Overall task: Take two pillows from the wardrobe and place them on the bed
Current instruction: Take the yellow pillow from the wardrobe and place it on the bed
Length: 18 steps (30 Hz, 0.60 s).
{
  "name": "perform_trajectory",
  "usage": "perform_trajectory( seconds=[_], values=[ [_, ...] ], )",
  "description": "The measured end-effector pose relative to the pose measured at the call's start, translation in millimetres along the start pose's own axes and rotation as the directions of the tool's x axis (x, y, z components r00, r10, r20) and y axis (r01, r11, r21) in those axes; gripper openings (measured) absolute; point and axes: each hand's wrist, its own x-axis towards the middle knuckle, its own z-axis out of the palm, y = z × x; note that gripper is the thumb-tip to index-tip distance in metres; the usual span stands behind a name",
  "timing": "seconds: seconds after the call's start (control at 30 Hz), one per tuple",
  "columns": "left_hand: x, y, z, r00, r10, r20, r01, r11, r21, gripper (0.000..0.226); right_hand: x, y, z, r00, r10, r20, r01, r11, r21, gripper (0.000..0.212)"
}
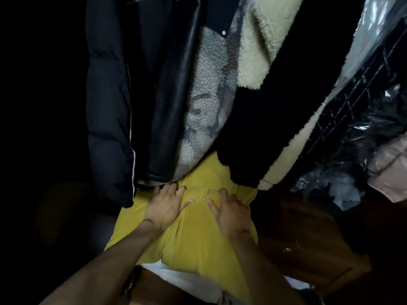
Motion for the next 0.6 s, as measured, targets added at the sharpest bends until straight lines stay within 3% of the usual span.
perform_trajectory(
  seconds=[0.17, 0.3, 0.47, 0.6],
  values=[
    [-48.3, 17.9, -32.2, 1.000, -0.008, 0.013, 0.007, 1.000, 0.024, 0.054, -33.9, 24.4, -11.9, 0.968, -0.241, -0.064, 0.241, 0.970, -0.008, 0.055],
    [-127.3, 55.7, -43.1, 0.994, -0.105, 0.044, 0.107, 0.993, -0.043, 0.054, -85.0, 46.1, -3.7, 0.900, -0.429, -0.071, 0.432, 0.902, 0.026, 0.055],
    [-233.7, 76.8, -82.5, 0.923, -0.317, 0.219, 0.334, 0.941, -0.047, 0.063, -141.5, 32.5, 6.3, 0.765, -0.643, -0.030, 0.641, 0.756, 0.134, 0.058],
    [-316.0, 48.4, -127.6, 0.828, -0.467, 0.310, 0.487, 0.873, 0.014, 0.073, -185.5, -32.4, 3.8, 0.603, -0.797, -0.042, 0.783, 0.580, 0.225, 0.058]
  ],
)
